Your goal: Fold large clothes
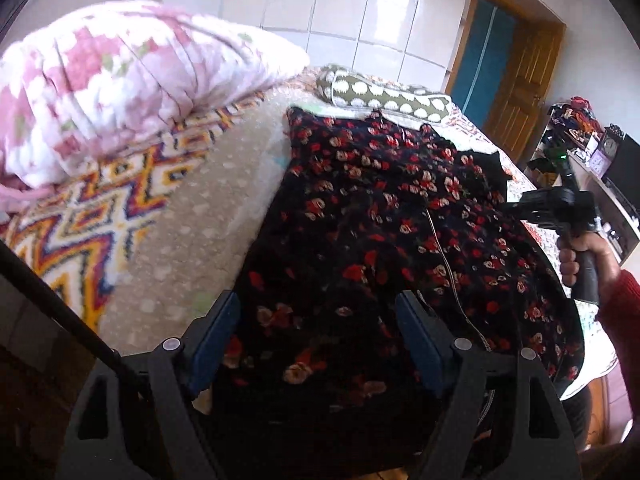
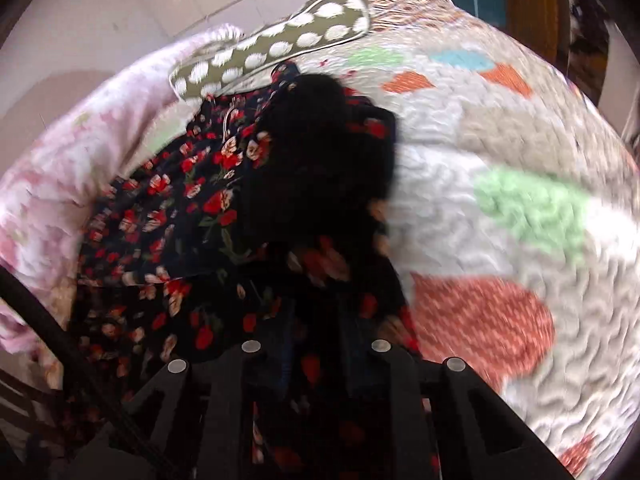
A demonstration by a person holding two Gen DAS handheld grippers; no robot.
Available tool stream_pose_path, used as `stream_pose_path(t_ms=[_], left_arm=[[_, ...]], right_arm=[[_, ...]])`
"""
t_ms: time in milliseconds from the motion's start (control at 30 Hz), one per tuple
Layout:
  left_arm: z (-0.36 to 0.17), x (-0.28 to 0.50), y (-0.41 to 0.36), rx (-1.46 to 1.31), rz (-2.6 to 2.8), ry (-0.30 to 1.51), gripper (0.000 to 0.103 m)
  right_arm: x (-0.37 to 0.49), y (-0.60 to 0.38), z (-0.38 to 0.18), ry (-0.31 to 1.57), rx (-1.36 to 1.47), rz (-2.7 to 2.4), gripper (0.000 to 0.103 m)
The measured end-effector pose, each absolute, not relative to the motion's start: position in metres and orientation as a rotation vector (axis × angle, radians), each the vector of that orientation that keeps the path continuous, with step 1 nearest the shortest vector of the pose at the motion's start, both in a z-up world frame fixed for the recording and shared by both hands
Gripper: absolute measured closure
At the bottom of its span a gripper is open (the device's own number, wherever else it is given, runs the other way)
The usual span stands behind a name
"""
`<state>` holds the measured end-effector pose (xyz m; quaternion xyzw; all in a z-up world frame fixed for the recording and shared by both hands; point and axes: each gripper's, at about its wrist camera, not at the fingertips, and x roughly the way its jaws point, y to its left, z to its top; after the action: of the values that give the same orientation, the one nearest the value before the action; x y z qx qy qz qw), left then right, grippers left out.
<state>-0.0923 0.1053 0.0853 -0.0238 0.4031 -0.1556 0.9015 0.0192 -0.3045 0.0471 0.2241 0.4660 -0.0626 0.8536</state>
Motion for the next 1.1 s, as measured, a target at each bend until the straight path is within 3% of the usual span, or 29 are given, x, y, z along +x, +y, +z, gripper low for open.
stream_pose_path(t_ms=[133,200,367,400,433,467,533,633,800,967,1033,1100], left_arm=[[0.082,-0.093,0.094,-0.053,-0.335,0.848,0.025],[0.081,-0.092,0.090,-0.042,-0.330,0.855,0.025],[0.080,-0.090,0.089,-0.049,-0.318,0.873,0.025],[0.080,-0.091,0.089,-0.050,-0.314,0.874,0.025],[0.082,-0.092,0.090,-0.048,-0.311,0.871,0.025],[0.083,-0.093,0.091,-0.045,-0.310,0.866,0.025],[0.085,-0.094,0.093,-0.034,-0.305,0.857,0.025],[0.081,-0.091,0.097,-0.034,-0.297,0.868,0.025],[0.078,-0.089,0.093,-0.070,-0.317,0.891,0.025],[0.075,-0.087,0.086,-0.065,-0.312,0.900,0.024],[0.075,-0.086,0.085,-0.076,-0.311,0.909,0.024],[0.075,-0.087,0.086,-0.086,-0.311,0.912,0.025]], right_arm=[[0.010,-0.309,0.076,0.919,0.484,-0.109,0.071],[0.016,-0.309,0.090,0.872,0.493,-0.097,0.058],[0.058,-0.303,0.101,0.837,0.368,-0.198,0.047],[0.073,-0.300,0.095,0.865,0.320,-0.242,0.050],[0.084,-0.301,0.086,0.913,0.297,-0.261,0.061],[0.087,-0.304,0.082,0.937,0.306,-0.247,0.087],[0.082,-0.311,0.081,0.937,0.347,-0.215,0.089],[0.064,-0.336,0.082,0.923,0.413,-0.278,0.103],[0.040,-0.384,0.059,0.969,0.543,-0.414,0.102],[0.024,-0.368,0.098,0.821,0.556,-0.285,0.100],[0.030,-0.349,0.109,0.800,0.529,-0.223,0.093],[0.041,-0.330,0.109,0.810,0.505,-0.162,0.072]])
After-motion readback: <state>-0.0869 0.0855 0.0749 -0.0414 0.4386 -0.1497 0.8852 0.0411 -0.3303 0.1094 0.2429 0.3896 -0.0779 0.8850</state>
